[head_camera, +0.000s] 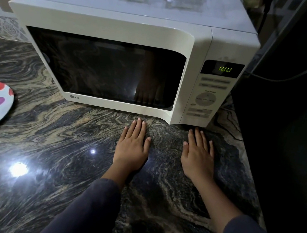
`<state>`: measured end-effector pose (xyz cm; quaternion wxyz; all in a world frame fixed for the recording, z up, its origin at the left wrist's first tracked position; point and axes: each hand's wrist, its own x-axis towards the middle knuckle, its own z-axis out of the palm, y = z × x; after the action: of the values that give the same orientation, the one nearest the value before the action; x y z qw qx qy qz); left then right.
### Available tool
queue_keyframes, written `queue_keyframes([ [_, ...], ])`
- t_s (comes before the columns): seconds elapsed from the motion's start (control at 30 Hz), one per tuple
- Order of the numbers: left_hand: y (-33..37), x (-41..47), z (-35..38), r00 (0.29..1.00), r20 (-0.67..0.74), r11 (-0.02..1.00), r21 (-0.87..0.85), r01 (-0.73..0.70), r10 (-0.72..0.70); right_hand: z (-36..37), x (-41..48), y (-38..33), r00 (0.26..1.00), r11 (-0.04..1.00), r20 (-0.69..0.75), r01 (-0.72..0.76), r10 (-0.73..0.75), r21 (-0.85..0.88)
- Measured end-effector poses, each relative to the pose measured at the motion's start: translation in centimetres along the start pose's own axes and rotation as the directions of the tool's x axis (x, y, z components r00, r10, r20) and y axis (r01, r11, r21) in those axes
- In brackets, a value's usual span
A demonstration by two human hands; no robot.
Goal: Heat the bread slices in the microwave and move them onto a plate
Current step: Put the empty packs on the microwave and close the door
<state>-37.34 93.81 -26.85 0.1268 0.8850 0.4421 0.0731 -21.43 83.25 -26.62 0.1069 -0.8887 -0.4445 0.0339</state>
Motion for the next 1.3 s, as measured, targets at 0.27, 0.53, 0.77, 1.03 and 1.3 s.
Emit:
queue_keyframes([
  [0.27,0.0,0.0,0.1,1.0,0.002,1.0,0.004,0.0,0.0,-0.1,-0.1,0.0,1.0,0.999,-0.022,0.013,-0.012,0.035],
  [0.53,0.0,0.0,-0.1,1.0,0.002,1.0,-0.006,-0.004,0.004,-0.7,-0.2,0.3,0.957,0.825,-0.174,-0.1,0.233,0.557],
  [0.77,-0.1,0.0,-0.1,1.0,0.0,1.0,-0.013,-0.006,0.006,-3.0,3.7,0.3,0.922,0.673,-0.19,-0.096,0.338,0.733],
  [1.03,-0.2,0.0,0.1,1.0,-0.015,1.0,-0.017,-0.009,0.009,-4.3,5.4,0.3,0.911,0.594,-0.192,-0.07,0.366,0.801],
  [1.3,-0.2,0.0,0.1,1.0,-0.013,0.999,-0.031,-0.013,0.013,-5.7,5.9,0.6,0.905,0.455,-0.074,-0.139,0.418,0.879],
])
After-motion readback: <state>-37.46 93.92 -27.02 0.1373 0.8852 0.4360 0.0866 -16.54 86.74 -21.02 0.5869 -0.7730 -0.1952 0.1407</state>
